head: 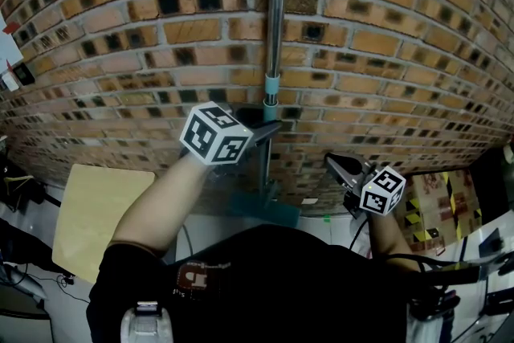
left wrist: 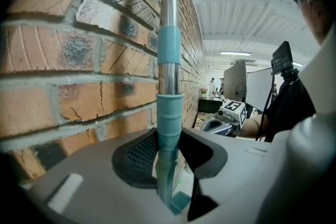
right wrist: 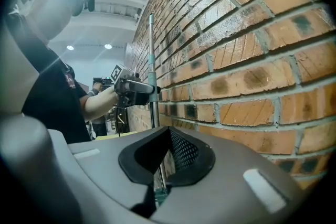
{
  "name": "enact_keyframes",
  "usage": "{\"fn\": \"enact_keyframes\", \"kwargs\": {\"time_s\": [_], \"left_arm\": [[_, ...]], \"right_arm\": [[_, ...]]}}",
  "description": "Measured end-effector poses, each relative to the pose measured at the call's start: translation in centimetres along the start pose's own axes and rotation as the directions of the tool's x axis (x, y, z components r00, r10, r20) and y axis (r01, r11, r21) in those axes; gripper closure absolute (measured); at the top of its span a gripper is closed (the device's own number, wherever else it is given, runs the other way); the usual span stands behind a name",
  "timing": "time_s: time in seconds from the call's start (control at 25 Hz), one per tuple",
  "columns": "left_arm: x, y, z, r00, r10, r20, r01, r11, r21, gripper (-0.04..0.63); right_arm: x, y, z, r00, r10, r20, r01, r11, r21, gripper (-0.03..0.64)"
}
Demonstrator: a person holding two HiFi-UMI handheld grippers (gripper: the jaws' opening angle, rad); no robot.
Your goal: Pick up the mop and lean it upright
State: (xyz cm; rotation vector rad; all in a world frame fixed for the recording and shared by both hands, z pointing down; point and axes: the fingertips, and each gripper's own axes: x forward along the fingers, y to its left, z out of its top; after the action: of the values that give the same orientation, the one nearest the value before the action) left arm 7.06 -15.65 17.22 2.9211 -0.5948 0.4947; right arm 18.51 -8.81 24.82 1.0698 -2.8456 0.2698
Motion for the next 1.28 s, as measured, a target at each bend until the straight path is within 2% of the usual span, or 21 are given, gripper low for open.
{"fn": "enact_keyframes", "kwargs": {"time_s": [1.04,1.28], "left_arm": [[-0.2,-0.6,-0.6,1.000,-0.001,-0.020,0.001,1.000,0.004,0.465],[0.0,-1.1,-0.9,0.999,-0.006,-0.031,0.007,1.000,0.009,0.465]], "right_arm": [[-0.1,1.2,0.6,1.000,0.017,0.010,-0.017,1.000,-0.012,0.603],[1.1,1.2,5.1,0.996,0.032,0.077,-0.032,0.999,0.002,0.601]]}}
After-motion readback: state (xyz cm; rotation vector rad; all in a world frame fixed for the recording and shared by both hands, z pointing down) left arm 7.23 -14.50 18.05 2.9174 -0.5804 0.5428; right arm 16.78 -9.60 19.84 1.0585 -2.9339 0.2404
